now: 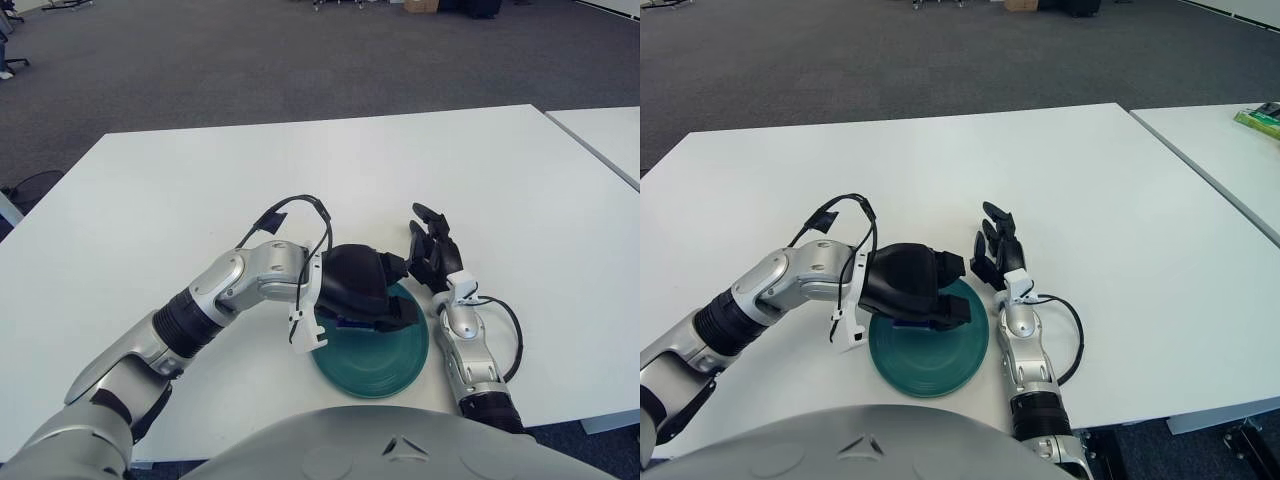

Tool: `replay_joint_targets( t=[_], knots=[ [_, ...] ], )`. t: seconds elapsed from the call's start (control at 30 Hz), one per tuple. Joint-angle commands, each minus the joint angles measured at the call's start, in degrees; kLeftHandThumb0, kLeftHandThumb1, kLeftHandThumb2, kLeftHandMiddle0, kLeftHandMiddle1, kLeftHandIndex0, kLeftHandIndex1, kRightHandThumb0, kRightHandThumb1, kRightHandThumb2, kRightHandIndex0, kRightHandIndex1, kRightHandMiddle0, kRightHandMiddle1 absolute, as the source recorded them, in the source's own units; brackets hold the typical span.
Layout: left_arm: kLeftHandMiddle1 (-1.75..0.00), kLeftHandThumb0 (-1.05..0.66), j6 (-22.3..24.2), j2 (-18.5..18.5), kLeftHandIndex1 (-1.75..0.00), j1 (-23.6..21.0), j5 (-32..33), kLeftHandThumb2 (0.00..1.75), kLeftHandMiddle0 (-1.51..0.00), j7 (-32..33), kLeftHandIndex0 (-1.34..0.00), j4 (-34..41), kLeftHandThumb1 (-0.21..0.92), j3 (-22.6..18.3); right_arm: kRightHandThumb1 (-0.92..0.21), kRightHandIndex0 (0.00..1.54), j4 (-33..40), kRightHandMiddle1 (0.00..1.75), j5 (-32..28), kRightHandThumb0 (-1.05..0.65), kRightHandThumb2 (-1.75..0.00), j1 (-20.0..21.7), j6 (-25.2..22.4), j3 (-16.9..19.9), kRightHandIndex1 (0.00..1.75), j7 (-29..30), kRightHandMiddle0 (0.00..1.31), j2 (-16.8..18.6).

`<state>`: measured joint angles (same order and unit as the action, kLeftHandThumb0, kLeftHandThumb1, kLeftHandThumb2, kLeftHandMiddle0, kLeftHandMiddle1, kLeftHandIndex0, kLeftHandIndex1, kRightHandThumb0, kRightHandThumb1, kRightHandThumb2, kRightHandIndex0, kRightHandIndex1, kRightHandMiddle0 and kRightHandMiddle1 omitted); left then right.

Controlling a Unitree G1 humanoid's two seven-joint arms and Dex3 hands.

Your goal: Put the gum into the plate.

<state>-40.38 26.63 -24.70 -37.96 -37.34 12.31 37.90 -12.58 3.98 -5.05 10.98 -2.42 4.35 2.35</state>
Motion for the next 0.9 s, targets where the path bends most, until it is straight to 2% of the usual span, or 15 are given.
replay_joint_targets(
  t=[0.0, 0.07, 0.2, 0.23, 0.27, 0.3, 0.33, 0.4, 0.5, 0.67, 0.87],
  knots=[
    [-1.75, -0.01, 0.59, -0.58, -1.74, -0.15, 1.98, 1.32, -0.5, 0.57, -0.49, -0.55, 0.32, -1.19, -0.92, 0.27, -5.41, 0.62, 0.09, -0.59, -0.85, -3.15, -6.82, 0.19, 0.0, -0.29, 0.0, -0.33],
    [-1.75, -0.01, 0.2, -0.32, -1.74, 0.82, 1.85, 1.2, -0.43, 1.85, -0.42, -0.67, 0.42, -1.86, -0.92, 0.28, -5.73, 0.62, -0.11, -0.59, -0.85, -3.04, -6.46, 0.27, 0.0, -0.28, 0.0, -0.29],
    [-1.75, -0.01, 0.33, -0.37, -1.74, 1.07, 1.05, 1.04, -0.34, 2.12, -0.33, -0.62, 0.55, -2.16, -0.92, 0.29, -5.98, 0.62, -0.5, -0.59, -0.86, -2.94, -5.9, 0.46, 0.01, -0.47, 0.0, -0.36],
    [-1.7, -0.15, 0.51, -0.4, -1.68, 1.04, 0.83, 0.96, -0.32, 1.99, -0.28, -0.55, 0.61, -2.15, -0.92, 0.29, -6.06, 0.62, -0.62, -0.59, -0.86, -2.95, -5.69, 0.52, 0.01, -0.56, 0.0, -0.39],
    [-1.61, -0.36, 0.55, -0.29, -1.59, 0.99, 0.43, 0.8, -0.3, 1.71, -0.22, -0.49, 0.72, -2.01, -0.92, 0.29, -6.21, 0.62, -0.77, -0.59, -0.87, -2.98, -5.39, 0.57, 0.01, -0.68, 0.0, -0.39],
    [-1.46, -0.45, 0.71, -0.21, -1.47, 1.04, 0.18, 0.75, -0.29, 1.34, -0.17, -0.39, 0.76, -1.85, -0.92, 0.3, -6.47, 0.62, -0.91, -0.59, -0.87, -2.99, -5.12, 0.63, 0.01, -0.78, 0.0, -0.39],
    [-1.13, -0.57, 0.83, -0.21, -1.27, 1.04, 0.02, 0.7, -0.32, 1.11, -0.11, -0.38, 0.82, -1.72, -0.92, 0.3, -6.65, 0.63, -1.01, -0.59, -0.88, -2.96, -4.98, 0.69, 0.01, -0.88, 0.0, -0.43],
    [-0.63, -0.7, 1.36, -0.29, -0.99, 1.14, 0.2, 0.66, -0.37, 0.48, -0.04, -0.35, 0.88, -1.43, -0.92, 0.3, -7.31, 0.63, -1.14, -0.59, -0.89, -2.68, -4.82, 0.92, 0.01, -0.99, 0.0, -0.55],
    [-0.32, -0.76, 2.04, -0.42, -0.79, 1.19, 0.54, 0.67, -0.41, -0.09, -0.01, -0.14, 0.91, -1.26, -0.92, 0.31, -7.99, 0.63, -1.16, -0.59, -0.9, -2.3, -4.64, 1.19, 0.02, -1.07, 0.0, -0.62],
    [-0.16, -0.8, 5.65, -0.93, -0.64, 1.07, 4.7, 0.71, -0.4, -2.73, 0.0, 0.83, 0.92, -1.77, -0.92, 0.33, -11.61, 0.65, -0.87, -0.57, -0.89, -0.12, -3.49, 2.11, 0.02, -0.05, 0.0, -0.66],
    [-0.08, -0.87, 10.94, -0.76, -0.53, 0.61, 10.48, 0.77, -0.37, -7.5, 0.0, 1.73, 0.92, -1.8, -0.92, 0.36, -18.04, 0.68, -0.18, -0.56, -0.86, 3.1, -0.3, 2.5, 0.03, 0.98, 0.0, -1.22]
  ],
)
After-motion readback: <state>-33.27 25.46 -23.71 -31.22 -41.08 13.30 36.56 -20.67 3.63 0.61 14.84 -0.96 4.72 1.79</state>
